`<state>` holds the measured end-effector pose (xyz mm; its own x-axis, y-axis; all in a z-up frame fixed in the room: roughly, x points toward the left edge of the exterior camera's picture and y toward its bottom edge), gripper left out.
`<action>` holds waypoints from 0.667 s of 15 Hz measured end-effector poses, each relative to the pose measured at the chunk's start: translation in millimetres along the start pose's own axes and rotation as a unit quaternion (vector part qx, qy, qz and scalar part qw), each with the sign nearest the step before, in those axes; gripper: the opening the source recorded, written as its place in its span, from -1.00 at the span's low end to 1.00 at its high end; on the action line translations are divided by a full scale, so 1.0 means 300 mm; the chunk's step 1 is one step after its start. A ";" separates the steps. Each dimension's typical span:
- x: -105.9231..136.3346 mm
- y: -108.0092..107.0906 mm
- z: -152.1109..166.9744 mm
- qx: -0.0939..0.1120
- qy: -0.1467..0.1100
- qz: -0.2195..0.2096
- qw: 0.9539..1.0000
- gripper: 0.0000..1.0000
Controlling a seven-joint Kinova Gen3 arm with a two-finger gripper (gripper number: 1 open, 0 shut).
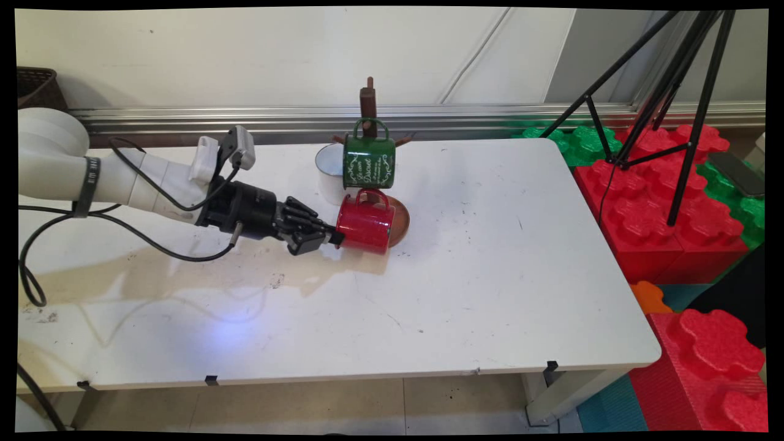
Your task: Place the picked object on the table
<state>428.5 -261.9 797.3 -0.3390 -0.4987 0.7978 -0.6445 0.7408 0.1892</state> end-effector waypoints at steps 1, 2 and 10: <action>0.001 0.005 -0.004 -0.002 0.000 0.000 1.000 -1.00; 0.001 0.012 -0.010 -0.005 -0.001 0.001 1.000 -1.00; -0.004 0.065 -0.063 -0.023 -0.019 0.009 1.000 -1.00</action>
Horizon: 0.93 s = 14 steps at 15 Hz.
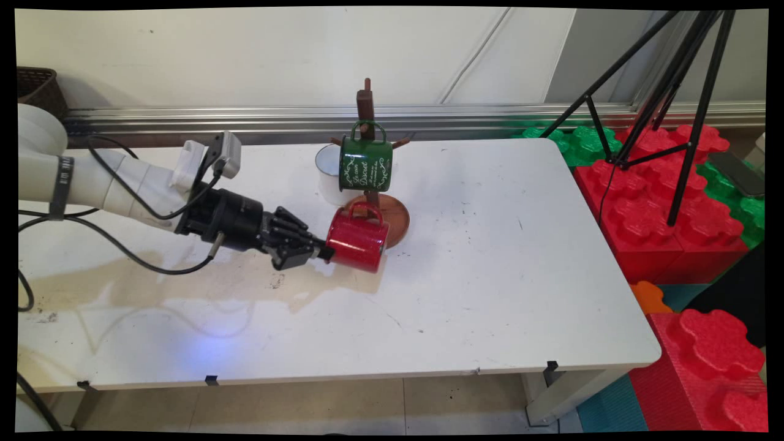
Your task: Place the picked object on the table
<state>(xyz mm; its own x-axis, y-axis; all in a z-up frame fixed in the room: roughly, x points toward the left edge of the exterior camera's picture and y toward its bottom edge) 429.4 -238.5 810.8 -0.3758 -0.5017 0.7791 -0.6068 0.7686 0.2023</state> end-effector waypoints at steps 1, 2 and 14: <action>-0.002 0.004 -0.006 -0.001 -0.003 0.001 1.000 -1.00; -0.005 0.010 -0.016 -0.001 -0.009 0.004 1.000 -1.00; -0.004 0.011 -0.150 0.023 -0.072 0.052 0.996 -1.00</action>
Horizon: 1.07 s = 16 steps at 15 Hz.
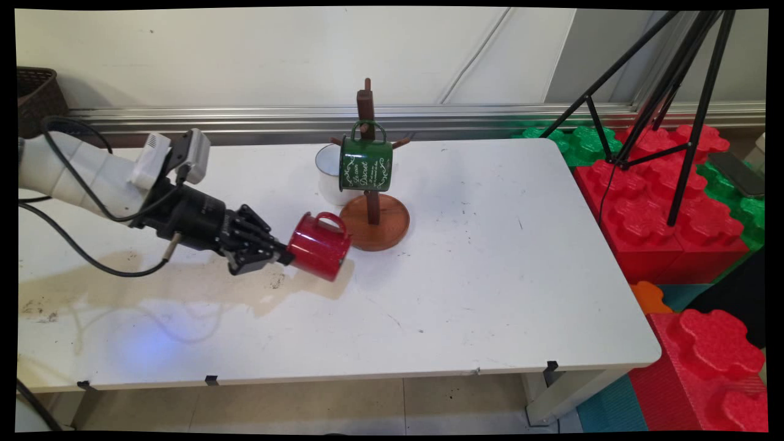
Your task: Place the picked object on the table
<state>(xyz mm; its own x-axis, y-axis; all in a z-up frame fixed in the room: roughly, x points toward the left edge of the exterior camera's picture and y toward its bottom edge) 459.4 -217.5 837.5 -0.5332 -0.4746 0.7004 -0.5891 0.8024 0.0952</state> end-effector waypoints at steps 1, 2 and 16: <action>0.000 -0.001 -0.010 0.002 -0.004 0.004 1.000 -1.00; 0.000 -0.003 -0.024 0.006 -0.010 0.011 1.000 -1.00; 0.017 -0.046 -0.191 0.072 -0.088 0.089 0.989 -1.00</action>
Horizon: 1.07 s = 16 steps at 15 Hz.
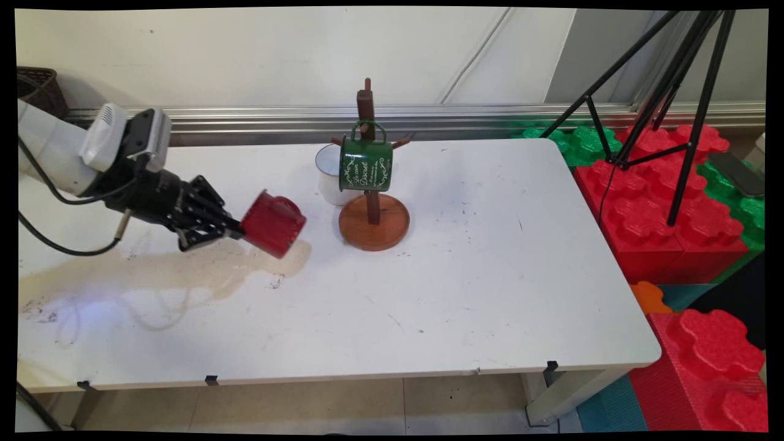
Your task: Place the picked object on the table
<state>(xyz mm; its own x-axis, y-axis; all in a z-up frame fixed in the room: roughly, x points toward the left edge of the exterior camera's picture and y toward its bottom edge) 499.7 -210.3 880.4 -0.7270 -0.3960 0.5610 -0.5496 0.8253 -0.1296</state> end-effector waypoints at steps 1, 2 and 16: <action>-0.004 -0.007 -0.013 0.007 -0.008 0.007 1.000 -1.00; -0.008 -0.011 -0.021 0.011 -0.014 0.011 1.000 -1.00; -0.115 -0.121 -0.085 0.089 -0.117 0.091 0.985 -1.00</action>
<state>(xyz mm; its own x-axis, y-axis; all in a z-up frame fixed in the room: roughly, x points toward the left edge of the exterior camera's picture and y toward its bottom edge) 555.2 -216.2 886.5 -0.8835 -0.3479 0.3138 -0.4503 0.8155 -0.3636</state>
